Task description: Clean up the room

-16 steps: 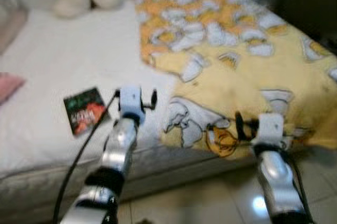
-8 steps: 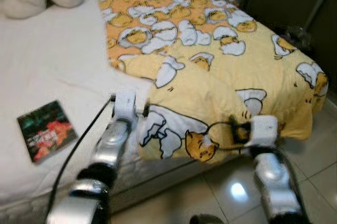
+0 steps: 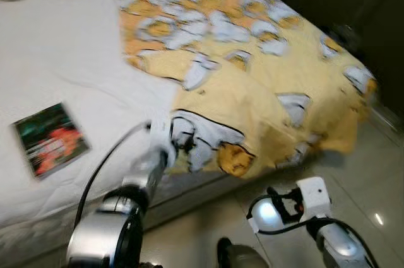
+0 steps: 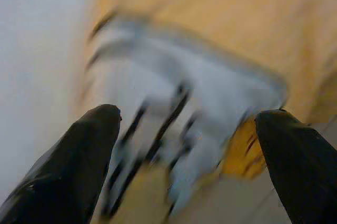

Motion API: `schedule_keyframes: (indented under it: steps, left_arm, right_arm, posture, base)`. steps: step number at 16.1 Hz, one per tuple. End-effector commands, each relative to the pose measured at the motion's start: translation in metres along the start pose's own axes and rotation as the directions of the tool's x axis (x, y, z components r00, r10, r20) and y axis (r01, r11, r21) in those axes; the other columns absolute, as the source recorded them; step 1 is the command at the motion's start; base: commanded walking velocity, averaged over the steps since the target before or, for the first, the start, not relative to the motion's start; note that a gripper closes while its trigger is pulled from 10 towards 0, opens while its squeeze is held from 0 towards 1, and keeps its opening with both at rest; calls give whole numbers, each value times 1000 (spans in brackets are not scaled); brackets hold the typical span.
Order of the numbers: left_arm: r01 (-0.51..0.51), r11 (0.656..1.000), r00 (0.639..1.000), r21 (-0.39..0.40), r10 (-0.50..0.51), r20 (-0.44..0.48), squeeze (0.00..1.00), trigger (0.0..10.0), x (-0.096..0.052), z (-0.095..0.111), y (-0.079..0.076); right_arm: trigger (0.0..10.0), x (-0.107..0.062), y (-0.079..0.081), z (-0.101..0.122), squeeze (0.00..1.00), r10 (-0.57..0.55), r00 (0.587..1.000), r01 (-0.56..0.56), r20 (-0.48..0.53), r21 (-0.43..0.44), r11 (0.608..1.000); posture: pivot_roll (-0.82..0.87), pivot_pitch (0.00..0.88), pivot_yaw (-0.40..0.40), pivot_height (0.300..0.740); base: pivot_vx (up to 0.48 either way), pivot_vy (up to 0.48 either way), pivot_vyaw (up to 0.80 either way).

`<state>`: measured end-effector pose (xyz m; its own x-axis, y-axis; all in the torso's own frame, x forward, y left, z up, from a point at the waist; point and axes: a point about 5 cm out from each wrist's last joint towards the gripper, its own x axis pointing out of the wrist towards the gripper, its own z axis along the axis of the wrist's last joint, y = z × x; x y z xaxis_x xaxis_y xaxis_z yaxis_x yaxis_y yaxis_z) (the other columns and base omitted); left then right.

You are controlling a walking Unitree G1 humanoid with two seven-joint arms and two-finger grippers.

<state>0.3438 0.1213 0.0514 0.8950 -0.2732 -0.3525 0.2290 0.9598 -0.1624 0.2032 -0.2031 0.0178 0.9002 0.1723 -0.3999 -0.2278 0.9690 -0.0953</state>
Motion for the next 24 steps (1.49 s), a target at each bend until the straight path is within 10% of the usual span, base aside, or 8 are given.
schedule_keyframes:
  steps: [1, 5, 8, 24]
  left_arm:
    - [-2, 1000, 999, 1, 2, 42, 0, 10000, -1, 4, 1]
    - [-59, 981, 998, 184, 62, -12, 0, 10000, -7, -17, 8]
    - [-186, 955, 978, 229, 156, 142, 0, 10000, -8, 4, 17]
    - [-253, 961, 967, 110, 249, 50, 0, 10000, -13, -31, 3]
  right_arm:
    - [10000, -2, -3, 11, 0, 1, 999, -1, 52, -8, 1000]
    - [10000, -19, 12, 1, 0, 67, 998, -67, -7, 4, 998]
    - [10000, -32, 18, -1, 0, 117, 993, -117, -27, 5, 993]
    - [10000, -43, 15, -5, 0, 146, 986, -146, -84, 3, 989]
  posture:
    - [-333, 136, -18, 740]
    - [-330, 179, -32, 740]
    - [-351, 218, -45, 740]
    - [-373, 221, -67, 740]
  base:
    - [0, 0, 0]
    - [0, 0, 0]
    - [0, 0, 0]
    - [0, 0, 0]
